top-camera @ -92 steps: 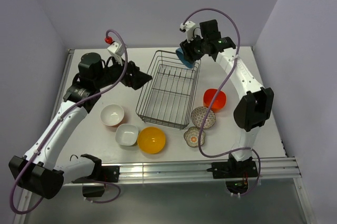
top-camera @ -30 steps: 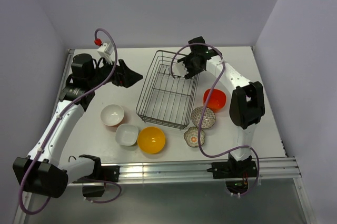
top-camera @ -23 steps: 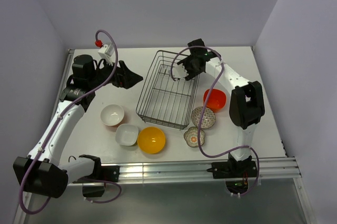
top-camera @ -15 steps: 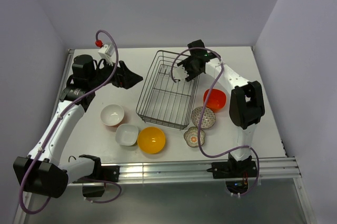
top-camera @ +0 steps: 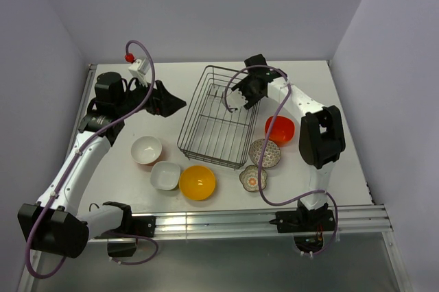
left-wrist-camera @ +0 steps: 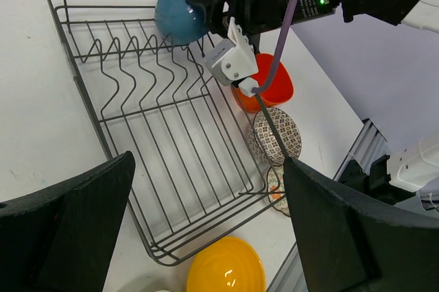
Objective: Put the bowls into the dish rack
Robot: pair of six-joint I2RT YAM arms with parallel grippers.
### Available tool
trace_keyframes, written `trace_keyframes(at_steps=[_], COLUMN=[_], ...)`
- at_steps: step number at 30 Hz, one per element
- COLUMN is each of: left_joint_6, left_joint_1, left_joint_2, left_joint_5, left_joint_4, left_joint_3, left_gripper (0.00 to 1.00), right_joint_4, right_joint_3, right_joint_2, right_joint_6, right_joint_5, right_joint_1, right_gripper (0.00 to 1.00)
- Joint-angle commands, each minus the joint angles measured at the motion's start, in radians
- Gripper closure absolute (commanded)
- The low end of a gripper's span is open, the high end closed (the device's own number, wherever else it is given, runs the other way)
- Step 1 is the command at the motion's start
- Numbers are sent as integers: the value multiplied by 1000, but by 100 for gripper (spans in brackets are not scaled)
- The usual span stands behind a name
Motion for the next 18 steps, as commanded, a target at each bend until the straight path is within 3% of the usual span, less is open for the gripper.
trace_keyframes(at_steps=[1, 9, 18], left_joint_6=[24, 21, 33], left_joint_1=[6, 8, 12], left_joint_2=[-14, -9, -3], left_joint_5=[16, 15, 18], left_joint_4=[26, 30, 21], left_joint_3=[1, -6, 1], left_gripper=[5, 5, 5], right_joint_4=[7, 4, -7], right_joint_3=[-12, -9, 31], right_joint_2=[-59, -32, 4], right_joint_6=[-26, -30, -17], right_joint_5=[22, 68, 94], right_joint_1=[2, 22, 35], right_gripper=[100, 100, 57])
